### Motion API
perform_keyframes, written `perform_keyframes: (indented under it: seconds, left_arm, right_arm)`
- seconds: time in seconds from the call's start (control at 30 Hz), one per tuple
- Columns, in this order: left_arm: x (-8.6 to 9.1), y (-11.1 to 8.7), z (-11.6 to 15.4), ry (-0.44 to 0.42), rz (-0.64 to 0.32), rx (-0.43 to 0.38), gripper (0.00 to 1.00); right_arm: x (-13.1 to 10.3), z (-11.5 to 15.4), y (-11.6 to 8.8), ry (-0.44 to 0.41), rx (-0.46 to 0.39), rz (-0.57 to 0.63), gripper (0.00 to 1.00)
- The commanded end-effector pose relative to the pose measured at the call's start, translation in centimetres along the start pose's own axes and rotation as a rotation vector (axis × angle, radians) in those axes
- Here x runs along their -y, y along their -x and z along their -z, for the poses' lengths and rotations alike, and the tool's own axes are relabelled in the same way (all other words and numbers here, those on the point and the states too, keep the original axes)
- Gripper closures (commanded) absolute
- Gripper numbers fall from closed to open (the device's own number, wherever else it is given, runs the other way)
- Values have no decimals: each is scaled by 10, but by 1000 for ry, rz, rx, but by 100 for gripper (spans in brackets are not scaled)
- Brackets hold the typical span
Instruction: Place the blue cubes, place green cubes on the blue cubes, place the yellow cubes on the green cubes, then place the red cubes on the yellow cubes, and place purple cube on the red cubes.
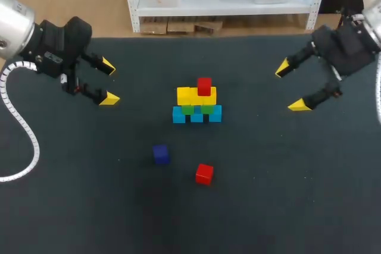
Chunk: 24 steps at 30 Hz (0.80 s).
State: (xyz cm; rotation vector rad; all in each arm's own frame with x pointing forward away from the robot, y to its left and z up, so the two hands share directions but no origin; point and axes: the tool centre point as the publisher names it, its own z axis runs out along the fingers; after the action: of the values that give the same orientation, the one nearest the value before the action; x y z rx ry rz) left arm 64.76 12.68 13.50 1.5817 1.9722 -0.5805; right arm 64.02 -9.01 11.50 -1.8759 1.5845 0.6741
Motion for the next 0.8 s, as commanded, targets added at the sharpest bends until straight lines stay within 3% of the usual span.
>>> perform_keyframes:
  seconds: [0.03,0.43,0.6,0.8]
  left_arm:
    - [1,-2,1,2,-4,7,0]
    - [1,-2,1,2,-4,7,0]
    - [27,7,-21,-82,-178,-93,0]
    - [56,13,-47,-138,-306,-198,0]
  right_arm:
    - [-4,8,-5,-6,29,12,0]
    - [-9,9,-8,2,19,25,0]
    - [-9,9,-8,2,19,25,0]
    - [-9,9,-8,2,19,25,0]
